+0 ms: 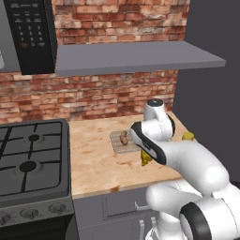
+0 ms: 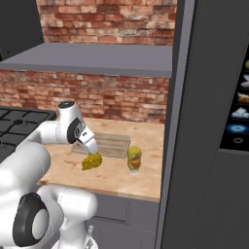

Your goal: Retrieve the reheated potato from the microwave, then place the potato, cheese, and condiment on the cutting board.

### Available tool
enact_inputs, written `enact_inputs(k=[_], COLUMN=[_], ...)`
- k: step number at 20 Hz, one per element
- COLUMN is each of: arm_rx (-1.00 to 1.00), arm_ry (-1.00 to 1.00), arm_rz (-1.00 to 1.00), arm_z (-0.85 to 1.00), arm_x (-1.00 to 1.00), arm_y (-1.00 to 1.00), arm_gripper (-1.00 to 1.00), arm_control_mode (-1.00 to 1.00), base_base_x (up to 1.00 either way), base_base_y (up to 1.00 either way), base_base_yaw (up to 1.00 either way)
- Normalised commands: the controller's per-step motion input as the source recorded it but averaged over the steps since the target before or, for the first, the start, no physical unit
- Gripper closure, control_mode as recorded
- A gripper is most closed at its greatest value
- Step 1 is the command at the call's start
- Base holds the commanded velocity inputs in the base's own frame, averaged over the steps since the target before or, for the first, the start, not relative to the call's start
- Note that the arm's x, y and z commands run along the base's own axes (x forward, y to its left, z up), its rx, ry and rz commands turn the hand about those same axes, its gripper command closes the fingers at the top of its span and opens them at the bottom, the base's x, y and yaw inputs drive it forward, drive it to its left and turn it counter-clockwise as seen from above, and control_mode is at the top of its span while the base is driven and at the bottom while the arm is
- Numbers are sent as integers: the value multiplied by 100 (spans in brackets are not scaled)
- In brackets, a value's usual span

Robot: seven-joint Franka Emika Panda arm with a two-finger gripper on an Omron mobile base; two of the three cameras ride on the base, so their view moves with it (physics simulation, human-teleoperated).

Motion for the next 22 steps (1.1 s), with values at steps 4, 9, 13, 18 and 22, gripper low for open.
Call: enact_inputs(k=[4, 9, 13, 18, 22], arm_rx=[0, 0, 0, 2, 5], arm_ry=[0, 0, 1, 1, 4], arm_rz=[0, 0, 0, 0, 0], arm_z=[-10, -18, -15, -12, -11], arm_x=[-6, 7, 19, 14, 12], arm_y=[-8, 0, 0, 0, 0], arm_gripper=[-100, -100, -100, -100, -100], arm_control_mode=[-100, -100, -100, -100, -100], base_base_x=[0, 0, 0, 0, 0], base_base_y=[0, 0, 0, 0, 0], base_base_yaw=[0, 0, 0, 0, 0])
